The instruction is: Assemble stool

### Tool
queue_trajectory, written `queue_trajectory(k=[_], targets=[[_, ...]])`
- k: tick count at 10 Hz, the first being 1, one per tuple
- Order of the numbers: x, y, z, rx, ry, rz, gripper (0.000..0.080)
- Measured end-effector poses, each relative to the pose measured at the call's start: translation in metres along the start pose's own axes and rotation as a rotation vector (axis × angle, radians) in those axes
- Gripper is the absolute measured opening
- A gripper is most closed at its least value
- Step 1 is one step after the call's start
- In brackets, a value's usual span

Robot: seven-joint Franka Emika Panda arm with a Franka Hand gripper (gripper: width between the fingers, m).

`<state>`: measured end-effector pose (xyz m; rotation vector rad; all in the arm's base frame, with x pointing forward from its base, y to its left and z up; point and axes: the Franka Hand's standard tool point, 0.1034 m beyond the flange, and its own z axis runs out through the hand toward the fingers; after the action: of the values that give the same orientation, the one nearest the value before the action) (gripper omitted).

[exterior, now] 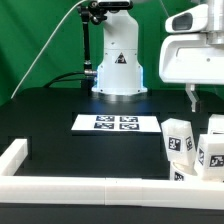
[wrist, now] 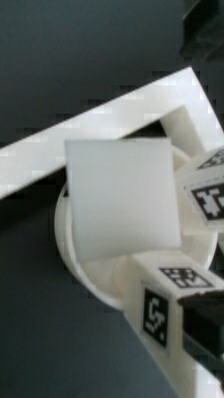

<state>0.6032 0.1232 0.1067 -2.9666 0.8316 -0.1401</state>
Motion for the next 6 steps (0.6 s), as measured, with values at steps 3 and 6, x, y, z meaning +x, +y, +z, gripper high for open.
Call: queue_trajectory(k=[3,6], targets=[[0.004,-0.001,0.011,-0.003,0.019,-0.002,0.0649],[-0.007,0.002,0.019,-0.015,0.010,-0.009,0.0649]])
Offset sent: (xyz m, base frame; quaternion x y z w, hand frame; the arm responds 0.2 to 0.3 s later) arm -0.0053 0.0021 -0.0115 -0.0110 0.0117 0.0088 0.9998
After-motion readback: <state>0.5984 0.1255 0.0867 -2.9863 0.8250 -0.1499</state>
